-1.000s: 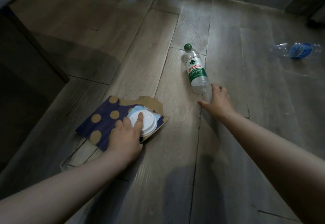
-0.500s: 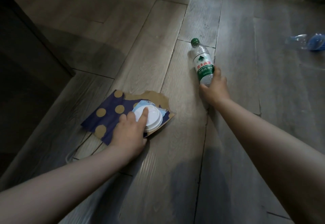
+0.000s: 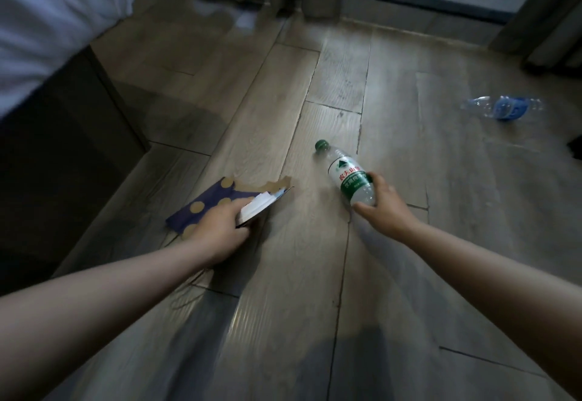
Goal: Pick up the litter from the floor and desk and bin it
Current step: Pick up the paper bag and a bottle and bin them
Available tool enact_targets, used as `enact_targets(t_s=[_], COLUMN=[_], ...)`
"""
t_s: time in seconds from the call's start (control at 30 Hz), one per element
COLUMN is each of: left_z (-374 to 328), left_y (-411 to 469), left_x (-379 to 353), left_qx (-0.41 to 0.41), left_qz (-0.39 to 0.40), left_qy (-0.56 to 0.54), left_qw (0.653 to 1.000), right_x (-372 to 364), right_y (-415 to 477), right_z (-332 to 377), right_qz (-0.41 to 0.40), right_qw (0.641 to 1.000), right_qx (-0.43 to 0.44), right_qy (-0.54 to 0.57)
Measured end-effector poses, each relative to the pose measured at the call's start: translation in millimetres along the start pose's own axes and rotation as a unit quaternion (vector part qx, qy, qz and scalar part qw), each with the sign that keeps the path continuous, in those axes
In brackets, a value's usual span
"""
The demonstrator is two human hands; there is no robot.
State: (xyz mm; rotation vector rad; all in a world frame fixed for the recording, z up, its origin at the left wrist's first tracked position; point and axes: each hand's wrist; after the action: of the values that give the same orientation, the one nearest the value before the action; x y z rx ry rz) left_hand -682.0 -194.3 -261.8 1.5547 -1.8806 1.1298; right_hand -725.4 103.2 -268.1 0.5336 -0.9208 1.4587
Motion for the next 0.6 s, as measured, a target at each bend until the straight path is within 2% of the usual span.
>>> enact_targets(t_s=[0.2, 0.53, 0.6], left_z=[-24.5, -66.9, -73.7], left_y=[-35.5, -58.5, -54.0], left_x=[36.7, 75.7, 82.5], left_qx=[-0.038, -0.008, 0.001], left_qz=[-0.009, -0.024, -0.026], left_qy=[-0.023, -0.155, -0.188], left_qw=[0.999, 0.988, 0.982], right_x=[21.1, 72.6, 85.1], right_y=[-59.0, -120.7, -117.8], right_z=[21.5, 51.2, 55.5], right_qz=[0.021, -0.002, 0.002], right_qw=[0.998, 0.974, 0.974], right_qx=[0.021, -0.012, -0.025], right_qy=[0.048, 0.225, 0.225])
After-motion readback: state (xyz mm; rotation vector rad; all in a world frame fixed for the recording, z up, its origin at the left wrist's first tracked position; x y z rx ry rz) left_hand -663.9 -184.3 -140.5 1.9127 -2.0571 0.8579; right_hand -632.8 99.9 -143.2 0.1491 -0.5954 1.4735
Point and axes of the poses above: each hand's wrist, its own y-axis towards the middle knuckle, its own x-axis out of the back of the hand, z = x × y, and after that the axes turned 3 degrees about -z, right-handed
